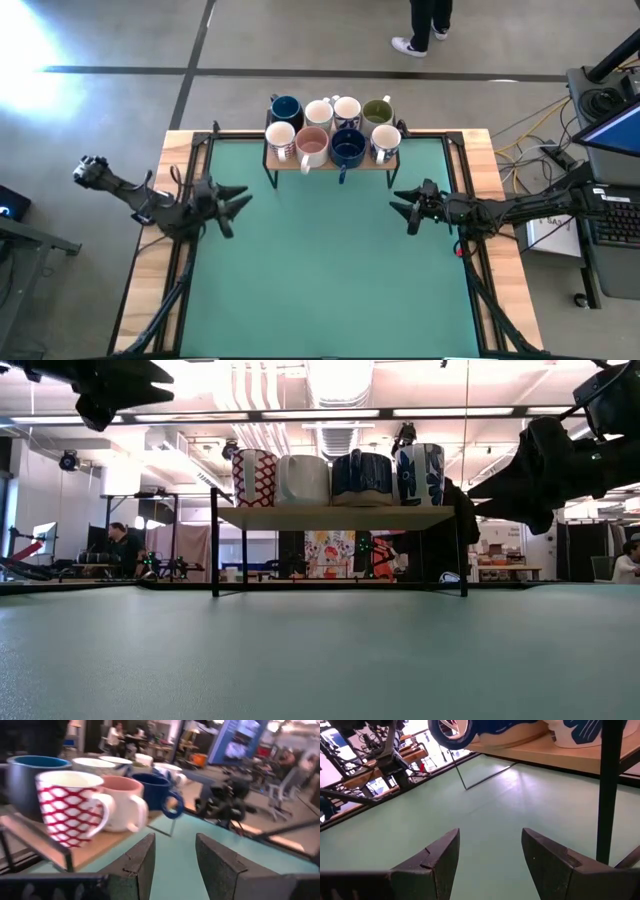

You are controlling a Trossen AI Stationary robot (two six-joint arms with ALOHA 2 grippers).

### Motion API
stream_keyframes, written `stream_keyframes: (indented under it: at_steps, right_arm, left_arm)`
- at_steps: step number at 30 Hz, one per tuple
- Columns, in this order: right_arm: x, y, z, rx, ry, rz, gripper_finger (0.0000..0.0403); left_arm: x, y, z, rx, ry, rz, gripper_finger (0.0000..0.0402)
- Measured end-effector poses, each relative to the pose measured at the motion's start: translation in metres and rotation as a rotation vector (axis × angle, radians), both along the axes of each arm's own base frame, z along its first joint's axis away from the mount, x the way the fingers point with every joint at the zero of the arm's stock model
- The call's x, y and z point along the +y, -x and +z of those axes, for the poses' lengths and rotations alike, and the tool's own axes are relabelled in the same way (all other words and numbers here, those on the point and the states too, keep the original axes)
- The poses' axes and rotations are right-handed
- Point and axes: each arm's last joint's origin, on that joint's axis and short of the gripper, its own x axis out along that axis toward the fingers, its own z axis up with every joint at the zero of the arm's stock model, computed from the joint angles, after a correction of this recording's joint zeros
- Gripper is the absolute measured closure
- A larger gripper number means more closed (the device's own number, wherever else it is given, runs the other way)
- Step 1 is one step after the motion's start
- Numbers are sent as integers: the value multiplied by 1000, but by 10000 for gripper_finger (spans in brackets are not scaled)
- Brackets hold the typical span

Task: Place coffee mugs
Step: Return to Home Position

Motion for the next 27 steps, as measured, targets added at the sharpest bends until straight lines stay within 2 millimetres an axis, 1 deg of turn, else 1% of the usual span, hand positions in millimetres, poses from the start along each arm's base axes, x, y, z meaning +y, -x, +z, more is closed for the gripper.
stream_keyframes:
  at_steps: [3,6,11,17,20,24,27]
  right_arm:
    - [0,0,0,0,0,0,200]
    - [0,0,0,1,0,0,200]
    - [0,0,0,0,0,0,200]
    - [0,0,0,0,0,0,200]
    - [0,0,0,0,0,0,200]
    - [0,0,0,0,0,0,200]
    - [0,0,0,0,0,0,200]
  left_arm:
    - [9,3,-4,-31,16,59,278]
    - [18,7,-14,-42,20,110,278]
    - [27,17,-40,-49,22,156,278]
    - [31,27,-73,-70,31,160,278]
    - [32,31,-85,-95,42,160,278]
    - [33,34,-93,-126,56,160,278]
    - [33,33,-96,-114,50,161,278]
